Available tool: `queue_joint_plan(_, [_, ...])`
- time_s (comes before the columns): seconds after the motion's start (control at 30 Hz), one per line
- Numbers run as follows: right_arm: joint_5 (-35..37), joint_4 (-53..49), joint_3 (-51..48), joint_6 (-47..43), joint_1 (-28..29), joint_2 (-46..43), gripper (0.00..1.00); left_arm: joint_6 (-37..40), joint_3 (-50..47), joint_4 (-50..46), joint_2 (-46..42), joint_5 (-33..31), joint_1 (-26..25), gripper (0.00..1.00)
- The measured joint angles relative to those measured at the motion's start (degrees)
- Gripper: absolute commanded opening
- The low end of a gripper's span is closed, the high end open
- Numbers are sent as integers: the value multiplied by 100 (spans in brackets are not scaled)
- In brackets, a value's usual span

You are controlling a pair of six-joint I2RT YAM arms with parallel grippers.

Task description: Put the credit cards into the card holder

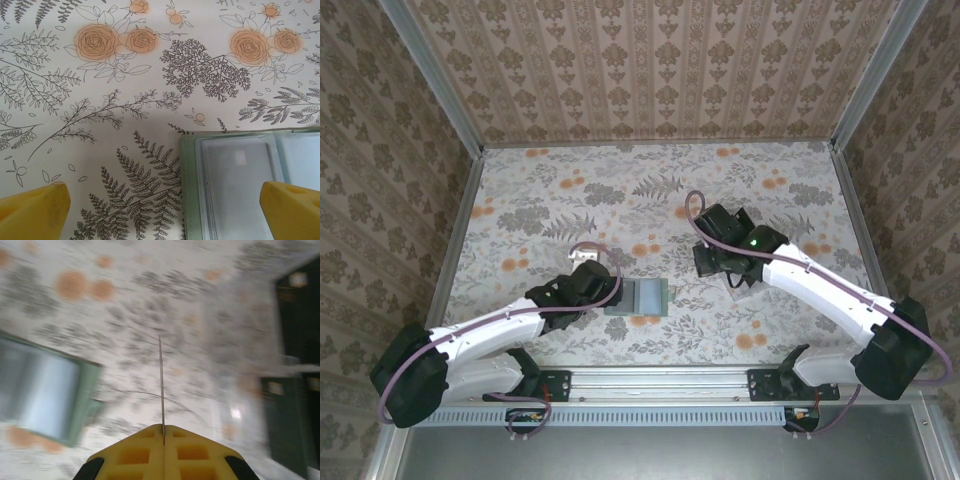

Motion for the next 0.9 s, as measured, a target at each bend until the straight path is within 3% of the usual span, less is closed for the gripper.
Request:
queue_joint_plan(0.17, [-1093, 1961, -1032, 1088, 398, 81, 0, 22, -85, -48, -118, 63, 0, 100])
queue_joint_plan(0.37, [-1687, 3746, -1567, 2087, 835, 894, 0, 20, -254, -127, -146, 85, 0, 100])
queue_joint_plan(0.6, [-1720, 4680, -1598, 2562, 1137, 1318, 0, 17, -310, -157, -149, 83, -2, 100])
queue_joint_plan(0.9, [-1565, 5025, -2140, 2813, 1178, 1320, 0, 17, -343, -157, -184, 83, -13, 100])
